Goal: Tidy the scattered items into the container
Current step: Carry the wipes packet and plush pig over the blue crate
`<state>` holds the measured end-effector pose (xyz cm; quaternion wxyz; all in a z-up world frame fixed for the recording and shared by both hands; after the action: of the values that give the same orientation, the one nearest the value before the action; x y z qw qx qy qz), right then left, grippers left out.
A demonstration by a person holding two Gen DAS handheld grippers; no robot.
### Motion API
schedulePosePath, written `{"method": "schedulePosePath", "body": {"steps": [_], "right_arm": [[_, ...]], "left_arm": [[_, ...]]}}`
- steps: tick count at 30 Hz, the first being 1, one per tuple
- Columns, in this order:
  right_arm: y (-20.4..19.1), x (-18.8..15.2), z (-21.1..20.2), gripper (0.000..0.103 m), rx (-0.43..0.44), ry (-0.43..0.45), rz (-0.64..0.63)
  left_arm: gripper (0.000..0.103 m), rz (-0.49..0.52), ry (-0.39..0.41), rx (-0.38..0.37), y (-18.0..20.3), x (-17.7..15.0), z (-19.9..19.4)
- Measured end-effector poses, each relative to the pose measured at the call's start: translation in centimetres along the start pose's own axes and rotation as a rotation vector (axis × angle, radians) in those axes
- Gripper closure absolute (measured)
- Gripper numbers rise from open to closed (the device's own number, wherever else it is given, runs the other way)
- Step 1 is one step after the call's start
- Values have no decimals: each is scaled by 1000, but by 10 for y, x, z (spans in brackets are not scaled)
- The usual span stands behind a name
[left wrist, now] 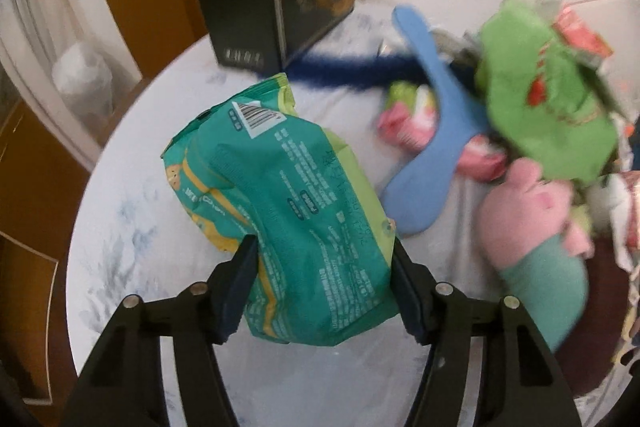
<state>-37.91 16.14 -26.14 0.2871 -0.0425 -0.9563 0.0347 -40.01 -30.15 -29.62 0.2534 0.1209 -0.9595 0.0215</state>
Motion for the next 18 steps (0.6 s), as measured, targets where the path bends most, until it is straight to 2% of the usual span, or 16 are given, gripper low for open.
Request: {"method": "schedulePosePath", "body": {"steps": [7, 18], "right_arm": [[-4, 16, -43, 23, 6, 90, -26], [28, 39, -109, 22, 14, 191, -80]], "left_arm": [[41, 70, 107, -79, 46, 16, -60], [41, 163, 211, -170, 133, 12, -133]]}}
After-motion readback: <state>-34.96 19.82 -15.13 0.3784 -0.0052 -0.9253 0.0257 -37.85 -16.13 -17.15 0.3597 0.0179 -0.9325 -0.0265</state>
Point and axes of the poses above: each gripper's, at about its wrist camera, not at the fingertips, and z roughly the way its jaws point, y to its right, x to its top, the point moved 10 cm from there along z, roughly the way its jaws point, and after that the axes turned 1 degree about -y, right-handed, at the moved point
